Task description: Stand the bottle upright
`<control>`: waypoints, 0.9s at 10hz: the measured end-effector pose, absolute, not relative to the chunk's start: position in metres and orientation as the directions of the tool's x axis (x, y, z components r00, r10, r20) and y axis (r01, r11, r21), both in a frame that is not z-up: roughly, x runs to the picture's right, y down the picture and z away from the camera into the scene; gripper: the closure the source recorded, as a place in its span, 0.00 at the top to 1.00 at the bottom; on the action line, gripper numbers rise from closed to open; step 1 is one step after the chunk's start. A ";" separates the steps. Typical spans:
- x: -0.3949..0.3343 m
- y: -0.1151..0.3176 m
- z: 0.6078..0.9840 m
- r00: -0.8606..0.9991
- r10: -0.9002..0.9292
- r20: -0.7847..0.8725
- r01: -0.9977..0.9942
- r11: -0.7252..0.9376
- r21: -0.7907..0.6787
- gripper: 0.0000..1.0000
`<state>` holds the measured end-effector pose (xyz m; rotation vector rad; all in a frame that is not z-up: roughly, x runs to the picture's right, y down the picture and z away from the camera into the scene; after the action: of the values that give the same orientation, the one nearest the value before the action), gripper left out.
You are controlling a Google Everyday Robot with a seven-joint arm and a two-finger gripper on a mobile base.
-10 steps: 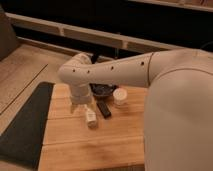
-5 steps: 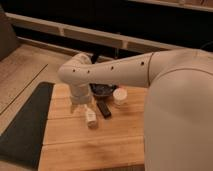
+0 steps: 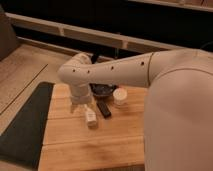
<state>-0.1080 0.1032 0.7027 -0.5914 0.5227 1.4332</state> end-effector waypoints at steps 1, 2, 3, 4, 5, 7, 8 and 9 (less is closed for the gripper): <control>-0.108 0.103 0.703 0.074 0.751 -0.656 -0.997 0.043 -0.063 0.65; -0.108 0.103 0.703 0.074 0.751 -0.656 -0.997 0.043 -0.063 0.65; -0.108 0.103 0.703 0.074 0.751 -0.656 -0.997 0.043 -0.063 0.65; -0.108 0.103 0.703 0.074 0.751 -0.656 -0.997 0.043 -0.063 0.65; -0.108 0.103 0.703 0.074 0.751 -0.656 -0.997 0.043 -0.063 0.65; -0.108 0.103 0.703 0.074 0.751 -0.656 -0.997 0.044 -0.063 0.65; -0.108 0.102 0.703 0.078 0.754 -0.652 -0.997 0.050 -0.061 0.65; -0.108 0.098 0.705 0.097 0.766 -0.636 -0.995 0.073 -0.064 0.65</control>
<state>-0.1084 0.0977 0.7053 -0.5633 0.5074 1.4109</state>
